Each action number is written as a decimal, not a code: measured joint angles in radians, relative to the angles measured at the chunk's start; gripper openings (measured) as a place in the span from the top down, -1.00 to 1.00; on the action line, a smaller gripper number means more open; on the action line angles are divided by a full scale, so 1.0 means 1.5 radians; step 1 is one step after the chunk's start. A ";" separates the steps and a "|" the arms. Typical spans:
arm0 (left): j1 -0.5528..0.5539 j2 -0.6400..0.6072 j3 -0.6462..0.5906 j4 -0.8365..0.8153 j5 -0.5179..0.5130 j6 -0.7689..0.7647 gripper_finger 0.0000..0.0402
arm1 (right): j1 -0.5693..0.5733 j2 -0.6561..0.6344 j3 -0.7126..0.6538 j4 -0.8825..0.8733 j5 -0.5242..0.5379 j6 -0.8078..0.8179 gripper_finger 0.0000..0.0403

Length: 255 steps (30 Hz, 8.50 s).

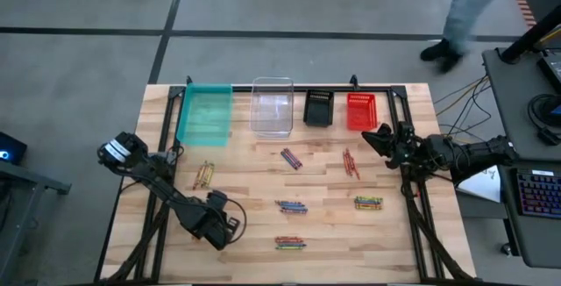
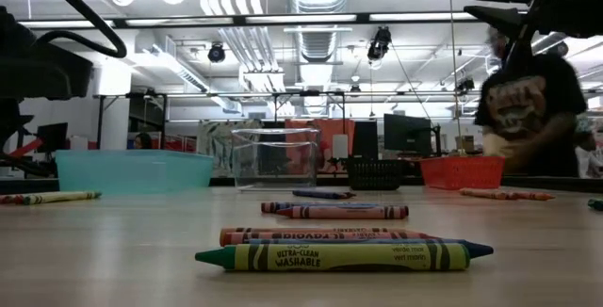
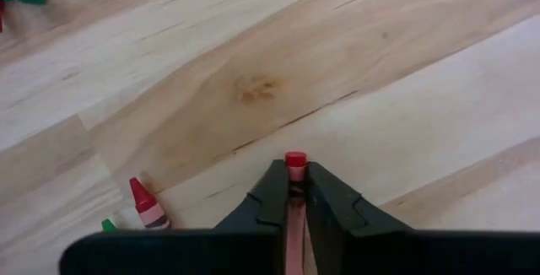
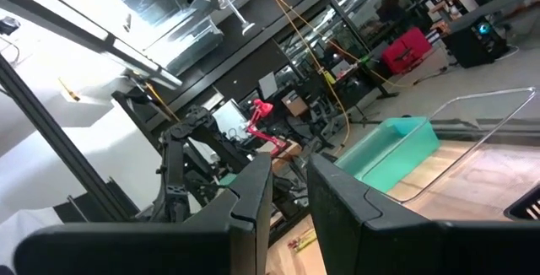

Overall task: Sort crayons
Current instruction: Put the red crayon into the transparent bin, then put the green crayon into the black bin

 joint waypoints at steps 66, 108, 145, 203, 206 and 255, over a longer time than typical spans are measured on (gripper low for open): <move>0.825 0.007 0.206 0.506 0.039 1.221 1.00 | -0.036 0.215 0.220 -0.191 0.190 -0.156 0.66; 0.827 0.166 0.375 0.168 0.131 1.613 1.00 | -0.035 0.264 0.219 -0.193 0.169 -0.121 0.66; 0.827 0.229 0.374 0.166 0.111 1.595 0.80 | -0.035 0.275 0.219 -0.196 0.169 -0.122 0.66; 0.531 -0.477 -0.203 0.760 0.141 1.175 0.81 | 0.017 0.753 0.568 -0.991 -0.349 0.134 0.66; 0.531 -0.470 -0.203 0.766 0.141 1.177 0.81 | 0.050 0.781 0.577 -1.082 -0.350 0.078 0.66; 0.531 -0.405 -0.149 0.783 0.140 1.218 0.81 | 0.237 0.778 0.511 -0.921 -0.196 0.076 0.41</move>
